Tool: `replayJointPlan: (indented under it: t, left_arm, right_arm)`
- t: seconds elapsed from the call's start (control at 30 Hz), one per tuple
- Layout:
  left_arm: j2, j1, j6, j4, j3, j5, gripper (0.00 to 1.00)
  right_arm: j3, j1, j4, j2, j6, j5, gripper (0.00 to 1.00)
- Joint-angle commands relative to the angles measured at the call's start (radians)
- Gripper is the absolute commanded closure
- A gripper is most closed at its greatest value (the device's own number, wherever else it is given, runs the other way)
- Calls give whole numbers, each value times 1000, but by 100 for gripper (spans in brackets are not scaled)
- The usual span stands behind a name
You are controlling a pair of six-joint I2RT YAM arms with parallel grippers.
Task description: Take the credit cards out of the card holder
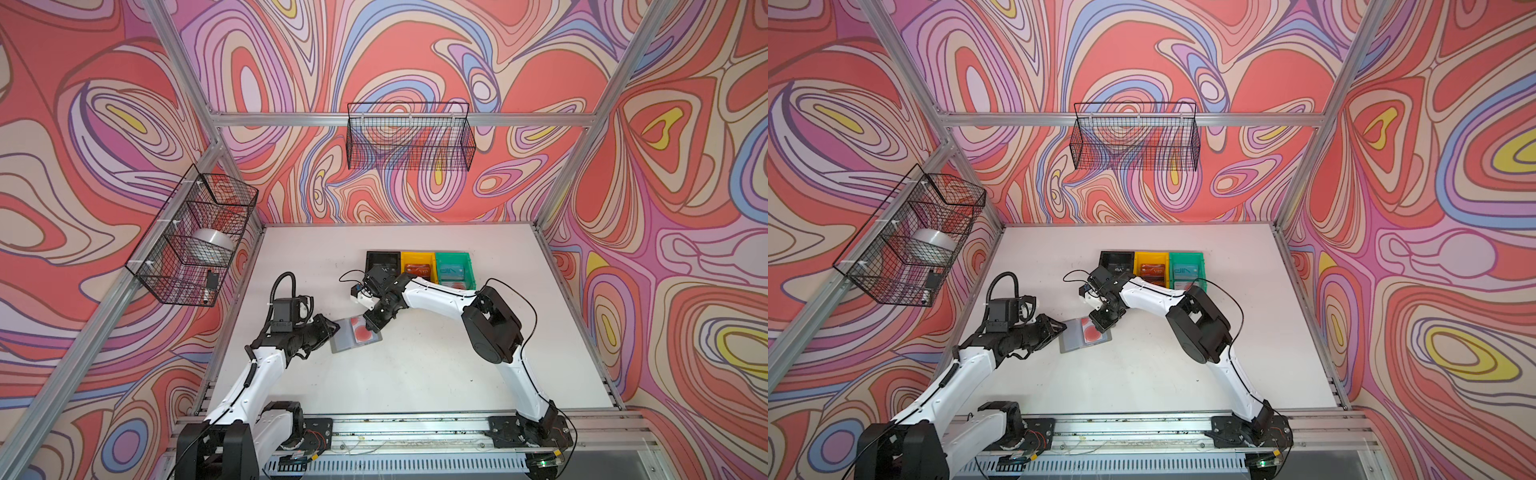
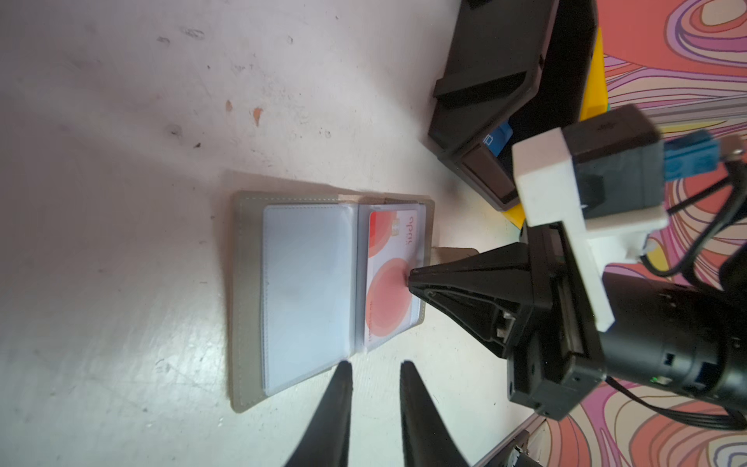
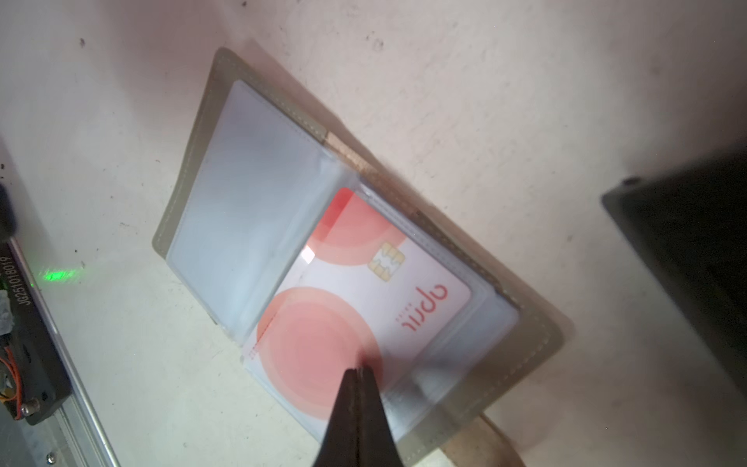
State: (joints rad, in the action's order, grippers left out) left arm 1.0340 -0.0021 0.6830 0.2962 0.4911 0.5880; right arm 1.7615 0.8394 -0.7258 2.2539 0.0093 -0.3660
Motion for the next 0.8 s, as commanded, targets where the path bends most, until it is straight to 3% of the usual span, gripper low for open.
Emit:
replayJointPlan:
  t: [0.0, 0.27, 0.77]
  left_arm:
    - [30, -4, 53, -100, -23, 52, 75]
    - [173, -11, 111, -312, -92, 107, 75]
    - [330, -46, 128, -452, -91, 117, 75]
  right_arm:
    - [-3, 5, -3, 21, -5, 33, 100]
    - [3, -2, -12, 26, 11, 46, 100]
    - [12, -2, -12, 65, 1, -27, 100]
